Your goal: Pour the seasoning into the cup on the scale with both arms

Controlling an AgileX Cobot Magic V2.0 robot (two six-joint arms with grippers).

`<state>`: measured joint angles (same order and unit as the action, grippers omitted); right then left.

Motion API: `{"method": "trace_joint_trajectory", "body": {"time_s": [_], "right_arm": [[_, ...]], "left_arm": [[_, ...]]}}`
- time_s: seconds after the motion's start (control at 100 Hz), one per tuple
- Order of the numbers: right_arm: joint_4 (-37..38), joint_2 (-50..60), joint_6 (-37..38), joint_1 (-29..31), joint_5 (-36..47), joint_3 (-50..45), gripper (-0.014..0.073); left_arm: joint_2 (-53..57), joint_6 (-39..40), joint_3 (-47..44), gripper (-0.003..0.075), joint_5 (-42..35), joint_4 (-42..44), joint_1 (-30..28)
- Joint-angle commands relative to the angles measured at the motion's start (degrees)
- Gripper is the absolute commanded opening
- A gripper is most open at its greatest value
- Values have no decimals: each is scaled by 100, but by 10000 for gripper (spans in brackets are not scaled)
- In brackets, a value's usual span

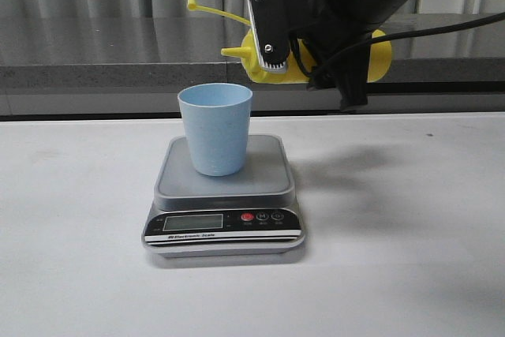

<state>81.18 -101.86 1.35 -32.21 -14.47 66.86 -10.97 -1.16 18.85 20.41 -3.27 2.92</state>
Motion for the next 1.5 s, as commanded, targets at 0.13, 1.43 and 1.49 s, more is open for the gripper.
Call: {"method": "trace_joint_trajectory", "body": {"time_s": [0.13, 1.43, 1.49], "right_arm": [[556, 278, -20, 1, -480, 199, 319], [913, 288, 2391, 1, -695, 199, 319], [911, 295, 2437, 1, -687, 199, 319]], "left_arm": [[-55, 66, 144, -20, -449, -24, -18], [-55, 66, 144, -20, -449, -24, -18], [-55, 66, 144, -20, -449, -24, -18]]}}
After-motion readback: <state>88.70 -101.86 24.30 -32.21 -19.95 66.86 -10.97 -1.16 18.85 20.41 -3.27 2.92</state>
